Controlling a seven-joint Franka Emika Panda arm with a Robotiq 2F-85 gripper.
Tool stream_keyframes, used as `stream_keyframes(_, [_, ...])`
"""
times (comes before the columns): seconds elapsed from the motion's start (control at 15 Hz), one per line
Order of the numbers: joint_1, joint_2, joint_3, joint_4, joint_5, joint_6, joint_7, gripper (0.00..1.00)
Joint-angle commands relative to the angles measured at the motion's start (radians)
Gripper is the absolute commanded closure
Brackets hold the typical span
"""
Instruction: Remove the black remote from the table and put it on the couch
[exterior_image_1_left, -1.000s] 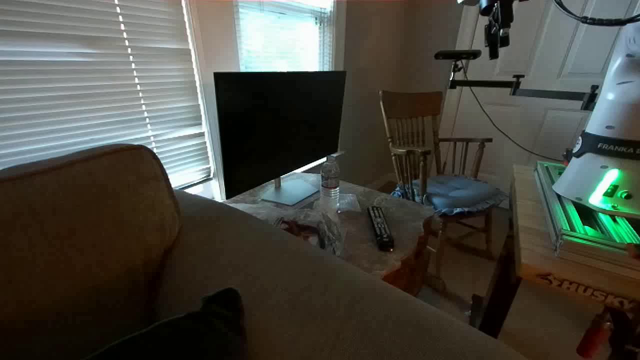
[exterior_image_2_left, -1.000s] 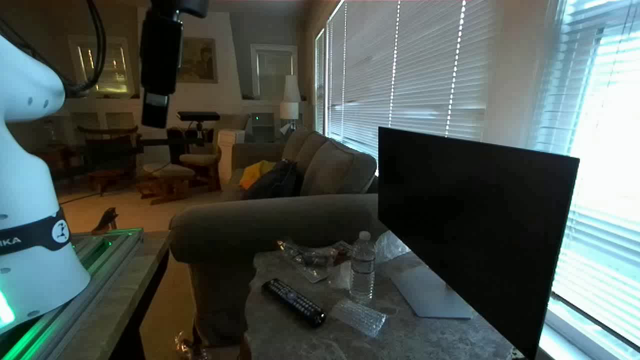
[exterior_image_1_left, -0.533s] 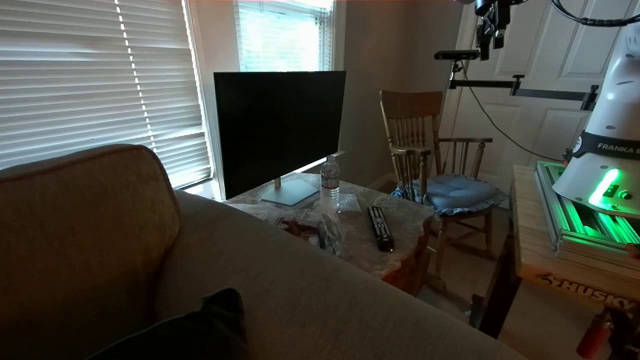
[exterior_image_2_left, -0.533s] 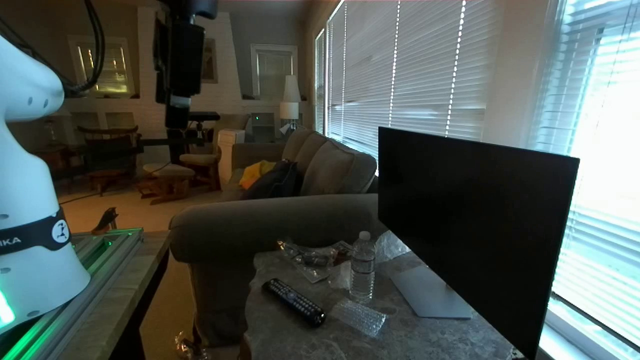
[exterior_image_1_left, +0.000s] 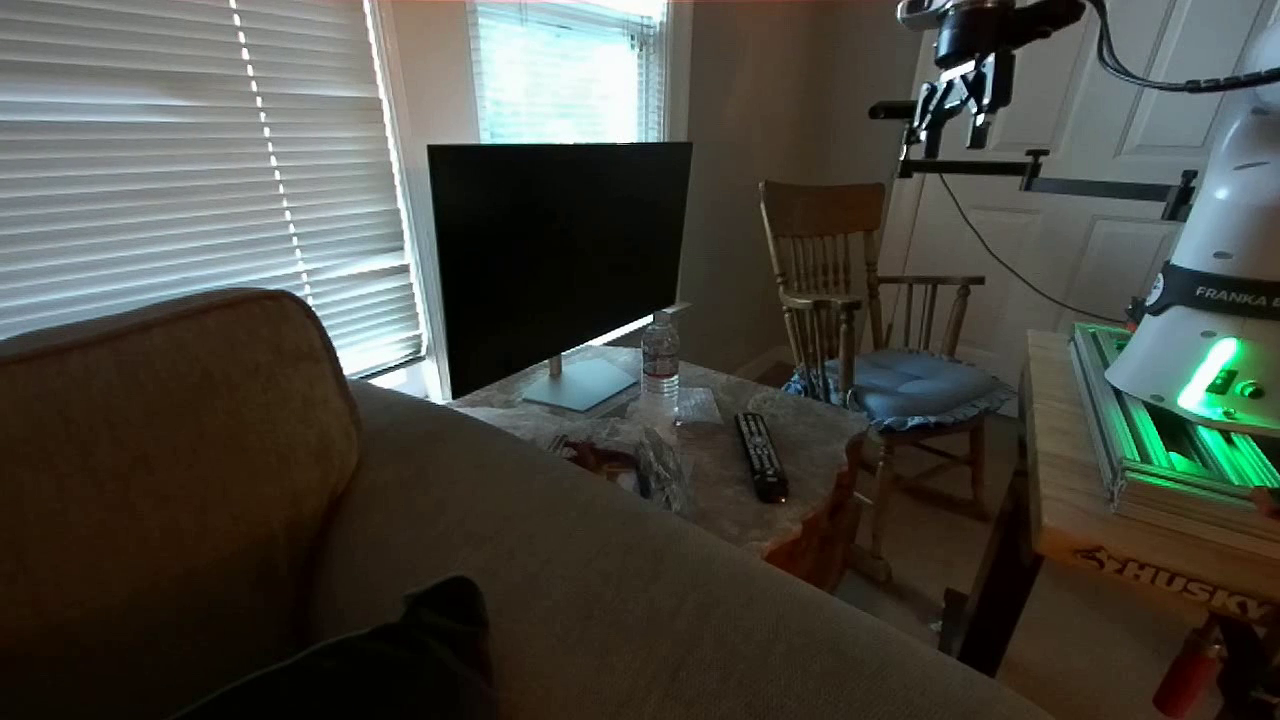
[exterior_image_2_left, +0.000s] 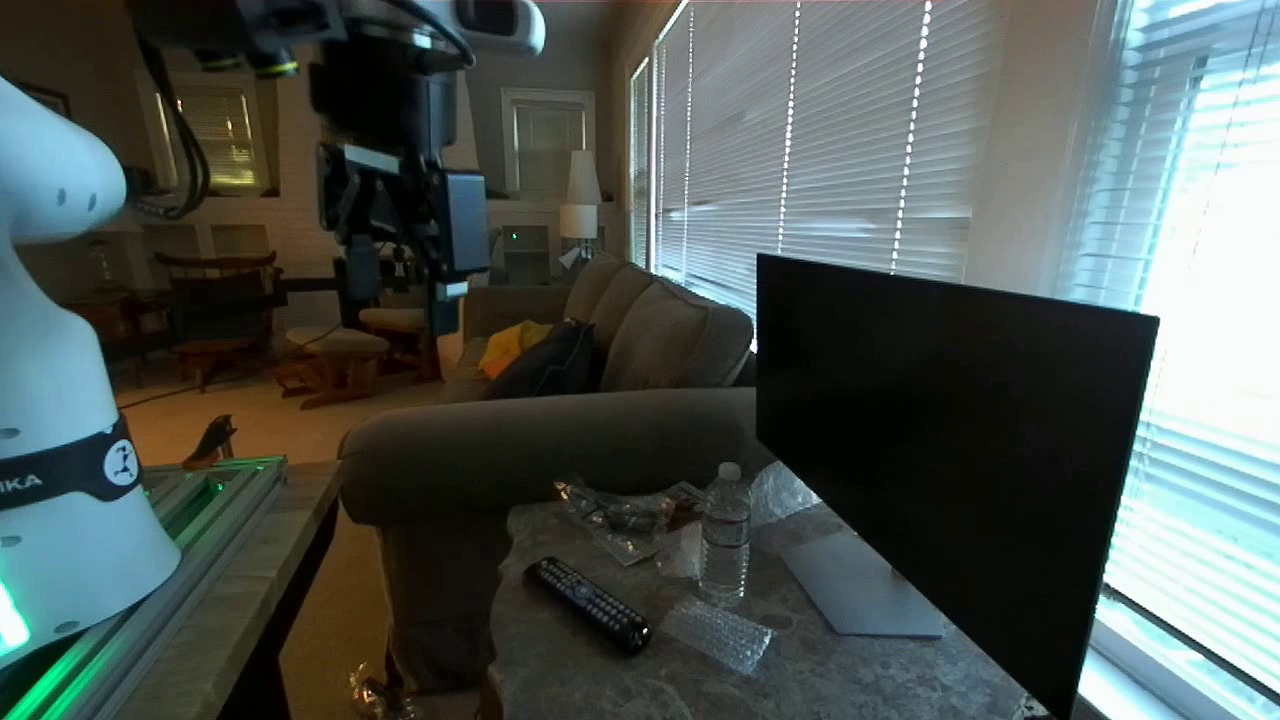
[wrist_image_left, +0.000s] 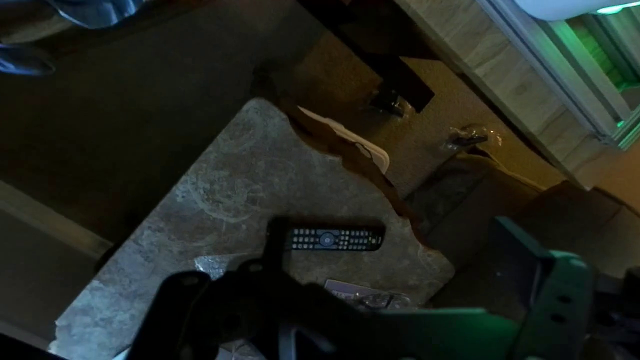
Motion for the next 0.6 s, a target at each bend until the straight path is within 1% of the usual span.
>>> stream_keyframes(0.0, [0.035, 0.004, 0.007, -0.030, -0.007, 0.104, -0.134, 0.00])
stream_keyframes(0.07, [0.047, 0.013, 0.013, -0.047, -0.008, 0.138, -0.167, 0.00])
stream_keyframes(0.2, [0.075, 0.028, 0.021, -0.044, -0.004, 0.191, -0.234, 0.00])
stream_keyframes(0.27, [0.038, 0.011, 0.029, -0.042, 0.011, 0.143, -0.181, 0.00])
stream_keyframes(0.4, [0.056, 0.024, 0.037, -0.038, 0.012, 0.167, -0.208, 0.00])
stream_keyframes(0.53, [0.058, 0.029, 0.039, -0.038, 0.013, 0.171, -0.218, 0.00])
